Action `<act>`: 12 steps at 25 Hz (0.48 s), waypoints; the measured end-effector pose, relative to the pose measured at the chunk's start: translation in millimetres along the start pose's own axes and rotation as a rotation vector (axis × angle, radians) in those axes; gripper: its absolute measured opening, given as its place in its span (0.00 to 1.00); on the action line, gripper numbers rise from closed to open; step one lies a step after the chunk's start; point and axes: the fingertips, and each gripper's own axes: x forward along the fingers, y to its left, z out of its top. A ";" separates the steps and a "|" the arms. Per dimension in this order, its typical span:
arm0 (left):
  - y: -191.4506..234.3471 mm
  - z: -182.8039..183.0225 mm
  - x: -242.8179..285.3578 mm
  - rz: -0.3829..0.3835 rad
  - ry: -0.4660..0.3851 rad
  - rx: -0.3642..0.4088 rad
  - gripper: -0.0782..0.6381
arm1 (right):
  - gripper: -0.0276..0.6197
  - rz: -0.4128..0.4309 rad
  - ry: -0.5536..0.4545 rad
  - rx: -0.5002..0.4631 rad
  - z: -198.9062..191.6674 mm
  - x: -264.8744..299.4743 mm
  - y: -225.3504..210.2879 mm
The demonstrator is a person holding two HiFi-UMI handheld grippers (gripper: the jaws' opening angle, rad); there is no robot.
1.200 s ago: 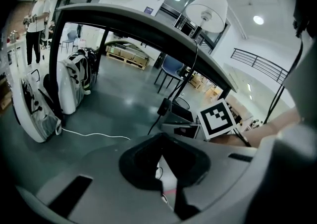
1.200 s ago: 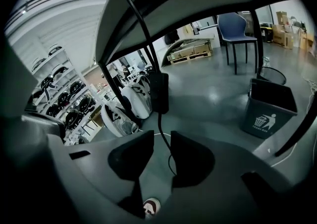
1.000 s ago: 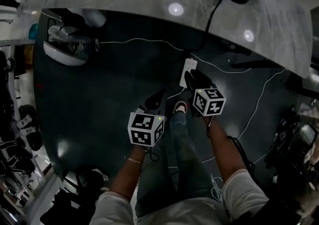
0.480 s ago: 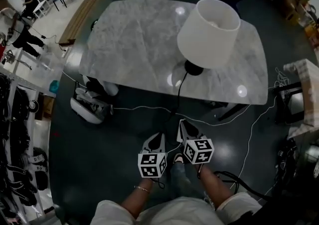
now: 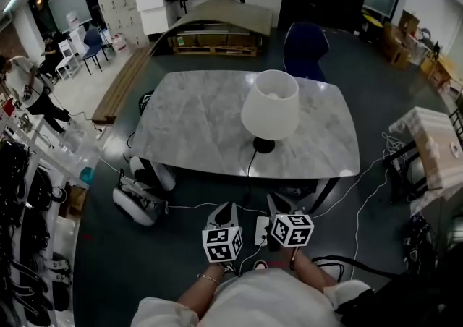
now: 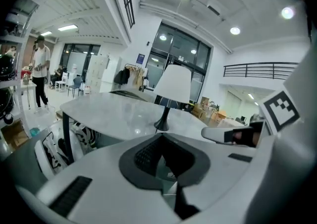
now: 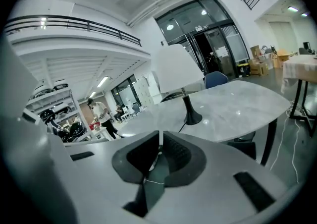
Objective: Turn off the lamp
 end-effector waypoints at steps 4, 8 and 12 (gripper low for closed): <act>-14.9 22.2 -5.7 -0.027 -0.048 0.050 0.12 | 0.07 -0.011 -0.037 -0.062 15.0 -21.4 5.9; -19.6 37.1 5.6 -0.042 -0.077 0.071 0.12 | 0.06 -0.053 -0.087 -0.132 30.4 -23.6 0.9; -27.5 35.0 12.9 -0.070 -0.058 0.081 0.12 | 0.05 -0.107 -0.076 -0.135 25.9 -28.1 -9.1</act>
